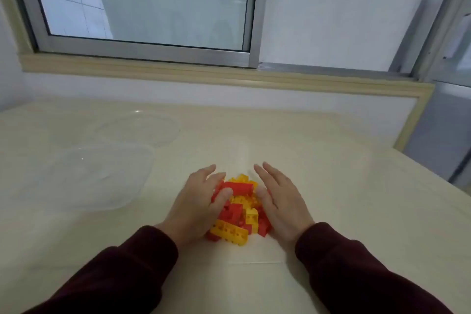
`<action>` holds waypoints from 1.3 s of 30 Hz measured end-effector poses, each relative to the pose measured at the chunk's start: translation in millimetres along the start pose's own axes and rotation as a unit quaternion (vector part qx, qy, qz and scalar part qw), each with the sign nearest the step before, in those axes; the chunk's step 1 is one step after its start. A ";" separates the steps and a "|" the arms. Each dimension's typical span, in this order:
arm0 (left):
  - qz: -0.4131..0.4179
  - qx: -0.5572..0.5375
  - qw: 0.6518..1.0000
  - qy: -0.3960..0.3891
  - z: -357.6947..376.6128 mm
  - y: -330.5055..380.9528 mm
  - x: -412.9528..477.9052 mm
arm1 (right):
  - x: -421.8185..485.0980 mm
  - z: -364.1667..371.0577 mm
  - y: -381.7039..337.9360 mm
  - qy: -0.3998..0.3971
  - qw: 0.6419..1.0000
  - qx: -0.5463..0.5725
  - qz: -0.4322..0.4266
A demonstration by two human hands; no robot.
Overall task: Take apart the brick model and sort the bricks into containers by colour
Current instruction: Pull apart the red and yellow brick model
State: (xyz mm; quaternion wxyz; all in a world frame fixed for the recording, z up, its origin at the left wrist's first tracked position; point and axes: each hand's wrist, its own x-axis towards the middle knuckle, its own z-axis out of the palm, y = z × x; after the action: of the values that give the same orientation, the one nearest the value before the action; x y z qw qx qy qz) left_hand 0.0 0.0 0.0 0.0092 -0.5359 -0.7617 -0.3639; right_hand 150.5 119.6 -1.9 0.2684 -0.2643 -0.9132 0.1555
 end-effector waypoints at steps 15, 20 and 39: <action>0.037 -0.051 0.998 -0.003 2.3 -5.9 -3.1 | -2.1 7.3 4.3 -0.011 0.996 0.083 -0.009; 0.050 -0.076 0.996 0.007 0.3 -4.5 -2.0 | 9.8 7.6 2.0 0.019 0.998 0.063 0.002; -0.087 -0.317 0.943 0.055 -12.7 7.3 8.1 | 15.0 13.5 -17.6 0.057 0.924 0.363 0.107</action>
State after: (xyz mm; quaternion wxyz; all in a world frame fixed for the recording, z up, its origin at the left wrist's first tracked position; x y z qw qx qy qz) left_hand -2.3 0.6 16.6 -0.1502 -0.4222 -0.6490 -0.6148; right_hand 125.0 111.9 0.8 0.3792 -0.2528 -0.7438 0.4890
